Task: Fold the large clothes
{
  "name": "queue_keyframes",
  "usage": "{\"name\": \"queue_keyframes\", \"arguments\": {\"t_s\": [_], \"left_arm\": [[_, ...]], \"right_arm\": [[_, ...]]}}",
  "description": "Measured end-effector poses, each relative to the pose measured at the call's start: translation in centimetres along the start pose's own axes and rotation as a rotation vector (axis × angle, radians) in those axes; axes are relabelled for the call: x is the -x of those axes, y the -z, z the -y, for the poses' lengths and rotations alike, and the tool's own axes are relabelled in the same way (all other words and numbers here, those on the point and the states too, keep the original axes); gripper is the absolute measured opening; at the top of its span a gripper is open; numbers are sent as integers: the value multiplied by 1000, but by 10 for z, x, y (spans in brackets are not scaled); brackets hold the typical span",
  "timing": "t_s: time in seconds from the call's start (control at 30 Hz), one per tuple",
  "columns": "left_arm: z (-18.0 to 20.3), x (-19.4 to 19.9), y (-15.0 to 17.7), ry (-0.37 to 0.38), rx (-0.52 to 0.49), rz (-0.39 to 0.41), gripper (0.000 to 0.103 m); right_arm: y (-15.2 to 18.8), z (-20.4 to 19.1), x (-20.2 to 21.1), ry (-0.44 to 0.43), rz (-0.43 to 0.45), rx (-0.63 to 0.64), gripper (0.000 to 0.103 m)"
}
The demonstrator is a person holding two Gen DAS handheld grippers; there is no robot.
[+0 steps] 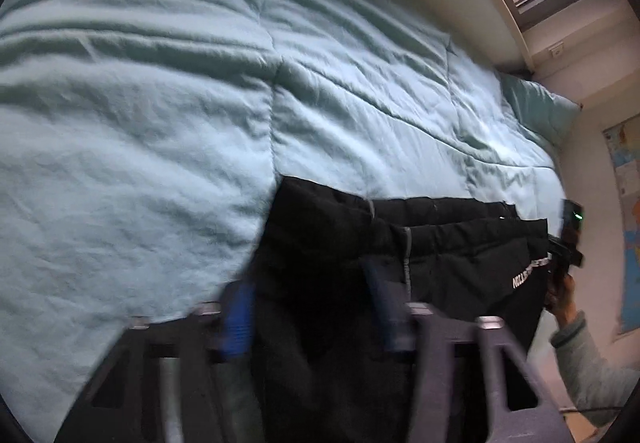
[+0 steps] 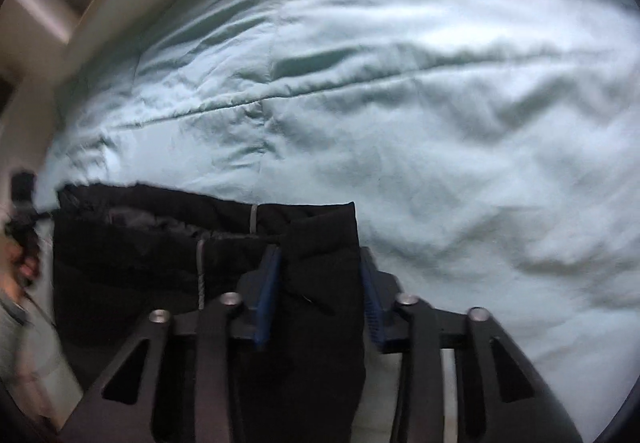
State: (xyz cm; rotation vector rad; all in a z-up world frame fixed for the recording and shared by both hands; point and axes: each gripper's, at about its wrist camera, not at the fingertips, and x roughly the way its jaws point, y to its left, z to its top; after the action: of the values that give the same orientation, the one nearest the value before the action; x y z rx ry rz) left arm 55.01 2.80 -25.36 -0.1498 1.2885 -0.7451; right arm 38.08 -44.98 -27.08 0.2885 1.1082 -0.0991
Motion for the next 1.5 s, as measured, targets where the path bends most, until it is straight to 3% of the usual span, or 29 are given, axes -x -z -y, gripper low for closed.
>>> {"name": "queue_keyframes", "arguments": {"t_s": [0.13, 0.27, 0.37, 0.43, 0.53, 0.6, 0.7, 0.77, 0.87, 0.93, 0.97, 1.03, 1.1, 1.2, 1.3, 1.43, 1.5], "left_arm": [[11, 31, 13, -35, 7, 112, 13], [37, 78, 12, -54, -7, 259, 13], [44, 95, -7, -59, 6, 325, 13], [40, 86, -23, -88, 35, 325, 13], [12, 43, -33, -161, 102, 231, 13], [-11, 14, -26, -168, 172, 170, 13], [-30, -19, -11, -190, 209, 116, 26], [-33, -26, -7, -188, 203, 110, 33], [-41, -13, -9, -110, 227, 96, 38], [-52, 2, -8, -62, 266, 101, 42], [-58, 21, -4, -25, 301, 139, 42], [-63, 49, 9, -38, 328, 204, 42], [-67, 81, 21, -135, 348, 244, 42], [-42, 117, 39, -164, 291, 297, 42], [16, 132, 65, -152, 170, 302, 42], [107, 108, 106, -112, 20, 273, 43], [144, 83, 124, -126, -31, 240, 43]], "right_arm": [[6, -13, 40, 107, 111, 11, 25], [-7, -31, 78, 223, 205, 48, 22], [-35, -37, 77, 293, 228, 56, 22], [-54, -35, 61, 309, 209, 33, 22], [-70, -24, 4, 310, 92, -4, 22], [-68, -21, -35, 312, 2, 1, 22], [-57, -22, -72, 316, -78, 12, 22], [-55, -23, -75, 326, -73, 19, 23], [-58, -15, -69, 340, -80, 4, 36], [-58, -2, -55, 320, -60, -47, 56], [-57, 6, -44, 294, -43, -82, 56], [-54, 17, -21, 254, -5, -146, 56], [-46, 20, 8, 229, 33, -182, 57], [-29, -3, 48, 208, 85, -155, 58], [-6, -44, 76, 191, 116, -120, 59], [42, -115, 82, 98, 96, -31, 59], [65, -146, 73, 116, 88, 8, 59]]}}
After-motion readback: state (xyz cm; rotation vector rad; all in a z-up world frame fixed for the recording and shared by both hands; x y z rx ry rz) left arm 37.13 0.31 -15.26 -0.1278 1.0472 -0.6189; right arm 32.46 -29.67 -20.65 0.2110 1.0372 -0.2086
